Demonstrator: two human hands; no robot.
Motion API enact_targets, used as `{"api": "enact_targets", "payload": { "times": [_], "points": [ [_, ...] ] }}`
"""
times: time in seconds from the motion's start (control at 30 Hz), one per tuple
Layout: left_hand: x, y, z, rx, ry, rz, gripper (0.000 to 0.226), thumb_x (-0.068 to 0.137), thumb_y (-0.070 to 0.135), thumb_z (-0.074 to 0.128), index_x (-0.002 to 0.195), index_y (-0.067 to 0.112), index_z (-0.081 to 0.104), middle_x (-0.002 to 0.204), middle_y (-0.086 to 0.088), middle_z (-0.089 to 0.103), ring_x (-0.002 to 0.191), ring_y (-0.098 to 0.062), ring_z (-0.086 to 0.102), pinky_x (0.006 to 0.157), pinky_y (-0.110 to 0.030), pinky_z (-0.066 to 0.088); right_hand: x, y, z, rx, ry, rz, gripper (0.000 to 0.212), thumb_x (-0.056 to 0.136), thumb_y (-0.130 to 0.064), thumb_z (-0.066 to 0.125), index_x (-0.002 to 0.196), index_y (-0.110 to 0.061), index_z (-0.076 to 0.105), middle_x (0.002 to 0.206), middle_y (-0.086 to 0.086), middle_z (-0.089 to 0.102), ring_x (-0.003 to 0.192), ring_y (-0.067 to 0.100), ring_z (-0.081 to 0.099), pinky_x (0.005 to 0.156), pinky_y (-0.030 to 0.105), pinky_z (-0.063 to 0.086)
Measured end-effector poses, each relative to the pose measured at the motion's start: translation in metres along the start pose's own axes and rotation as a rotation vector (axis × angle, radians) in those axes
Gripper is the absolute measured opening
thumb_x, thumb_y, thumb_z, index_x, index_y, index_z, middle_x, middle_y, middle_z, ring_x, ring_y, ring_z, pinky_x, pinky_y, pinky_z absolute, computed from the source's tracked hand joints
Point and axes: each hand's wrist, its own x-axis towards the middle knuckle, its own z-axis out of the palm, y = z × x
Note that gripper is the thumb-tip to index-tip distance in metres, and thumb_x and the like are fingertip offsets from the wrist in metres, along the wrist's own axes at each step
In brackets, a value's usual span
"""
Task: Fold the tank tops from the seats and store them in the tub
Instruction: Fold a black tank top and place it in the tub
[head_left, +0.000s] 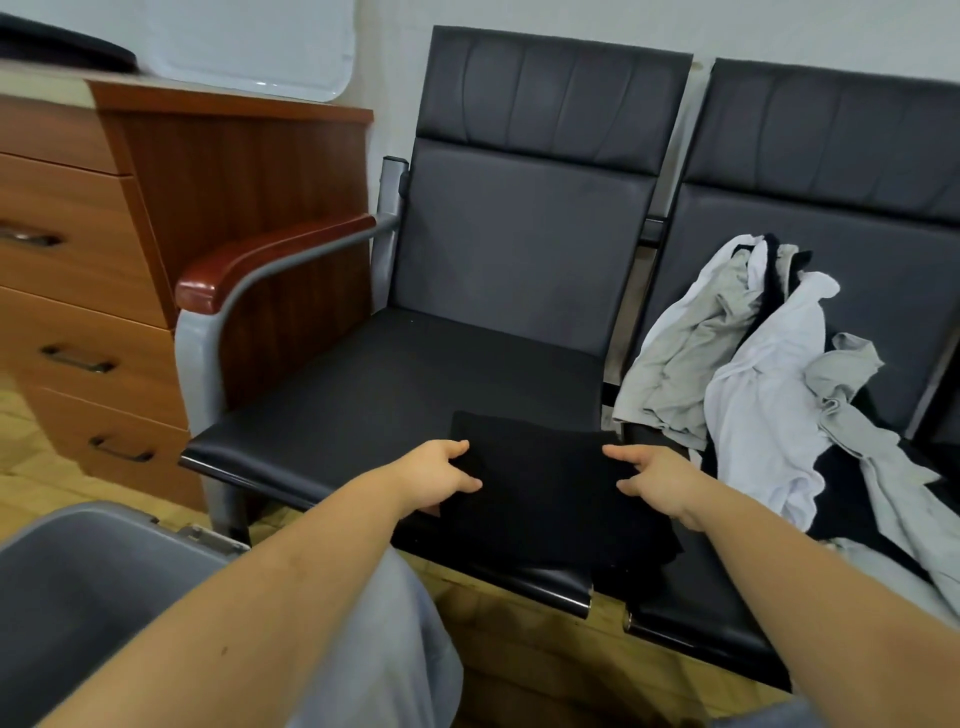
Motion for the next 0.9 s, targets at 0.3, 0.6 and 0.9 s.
{"api": "enact_targets", "payload": {
  "times": [0.3, 0.6, 0.9],
  "points": [
    [-0.009, -0.003, -0.009, -0.058, 0.011, 0.053, 0.073, 0.095, 0.013, 0.059, 0.153, 0.028, 0.018, 0.157, -0.005, 0.026, 0.136, -0.024, 0.04, 0.088, -0.027, 0.047, 0.0, -0.029, -0.005, -0.069, 0.004, -0.116, 0.059, 0.091, 0.003, 0.055, 0.143, -0.024, 0.044, 0.13, 0.009, 0.059, 0.102, 0.022, 0.063, 0.093, 0.032, 0.051],
    [-0.026, 0.001, -0.049, -0.233, 0.071, 0.077, 0.074, 0.096, 0.003, 0.054, 0.154, 0.027, 0.015, 0.155, -0.005, 0.03, 0.112, -0.022, 0.057, 0.086, -0.039, 0.056, 0.01, -0.084, 0.005, -0.18, 0.068, -0.283, 0.06, 0.093, -0.001, 0.054, 0.145, -0.027, 0.039, 0.144, 0.003, 0.047, 0.107, 0.021, 0.061, 0.095, 0.033, 0.05],
    [-0.06, -0.048, -0.123, -0.215, 0.229, 0.083, 0.079, 0.092, 0.005, 0.061, 0.153, 0.025, 0.017, 0.15, 0.0, 0.038, 0.123, -0.021, 0.052, 0.101, -0.041, 0.047, 0.01, -0.165, 0.044, -0.221, 0.002, -0.412, 0.061, 0.095, -0.005, 0.053, 0.147, -0.031, 0.035, 0.146, 0.001, 0.045, 0.099, 0.02, 0.064, 0.084, 0.03, 0.053]
  ]
}}
